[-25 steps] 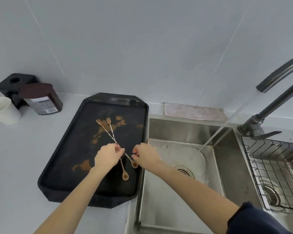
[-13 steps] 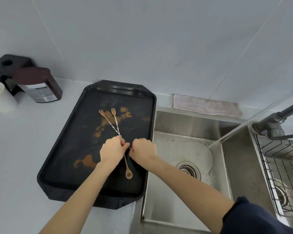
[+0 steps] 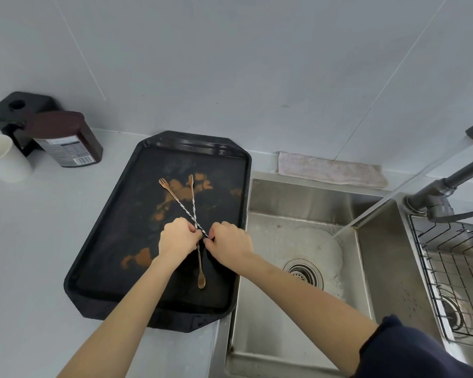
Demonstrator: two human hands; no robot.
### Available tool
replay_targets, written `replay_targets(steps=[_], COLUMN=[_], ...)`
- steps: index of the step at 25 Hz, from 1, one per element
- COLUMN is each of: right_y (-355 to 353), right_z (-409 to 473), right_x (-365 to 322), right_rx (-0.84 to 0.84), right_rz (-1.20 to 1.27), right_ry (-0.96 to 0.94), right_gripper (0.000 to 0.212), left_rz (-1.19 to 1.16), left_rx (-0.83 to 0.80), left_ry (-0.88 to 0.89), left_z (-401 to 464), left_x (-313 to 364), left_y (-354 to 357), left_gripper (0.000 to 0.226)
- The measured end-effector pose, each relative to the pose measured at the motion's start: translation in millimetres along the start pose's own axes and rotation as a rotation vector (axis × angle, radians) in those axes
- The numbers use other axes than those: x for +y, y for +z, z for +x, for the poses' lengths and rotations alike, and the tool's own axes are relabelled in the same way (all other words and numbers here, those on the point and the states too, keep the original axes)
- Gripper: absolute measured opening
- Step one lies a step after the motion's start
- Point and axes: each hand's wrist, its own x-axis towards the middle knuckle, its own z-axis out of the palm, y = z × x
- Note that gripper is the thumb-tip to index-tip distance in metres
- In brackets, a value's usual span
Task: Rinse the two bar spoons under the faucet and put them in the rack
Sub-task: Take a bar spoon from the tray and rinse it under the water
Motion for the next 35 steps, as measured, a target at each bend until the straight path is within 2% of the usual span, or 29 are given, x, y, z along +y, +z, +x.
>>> replay_targets(steps=[4,7,10,13,17,22,25,29,33,35], right_y=[-7.0,-18.0,-31.6,-46.4,-65.2,-102.6,-120.6,-142.7,-160.1,-166.1], right_z=[-6.8,-18.7,-33.4,-53.7,-80.4,-105.3,-114.3,-122.4,-121.1,-117.7], right_x=[-3.2,1.4,14.4,38.2,80.6,131.4,159.4,188.6,211.6,221.2], right_rx=[-0.018,-0.032,0.019,0.057,0.194,0.312,0.351,0.360,0.358,0.348], right_rz=[0.188,0.378,0.497,0.604,0.736,0.901,0.959,1.049,1.091,1.095], right_ry=[0.046,0.091,0.131,0.140,0.216,0.304,0.317,0.325,0.324,0.335], right_gripper=[0.026,0.023,0.030,0.030,0.022,0.022,0.016,0.022,0.009,0.013], left_rz=[-0.114,-0.188,-0.225,-0.293,-0.330,-0.321,-0.374,-0.402,-0.388,-0.389], left_rx=[0.038,0.037,0.032,-0.014,-0.064,-0.225,-0.288,-0.316,-0.329,-0.334], left_ry=[0.081,0.134,0.201,0.281,0.359,0.434,0.455,0.469,0.454,0.440], left_z=[-10.9,-23.8,-41.2,-61.7,-92.5,-128.1,-142.9,-152.4,-153.1,-152.3], left_x=[12.2,23.0,38.5,58.8,90.1,132.8,153.7,172.7,183.9,188.5], left_y=[-7.0,-10.5,-8.5,-0.5,20.5,58.5,80.5,102.7,120.9,127.9], left_gripper=[0.009,0.018,0.020,0.021,0.019,0.025,0.022,0.008,0.021,0.024])
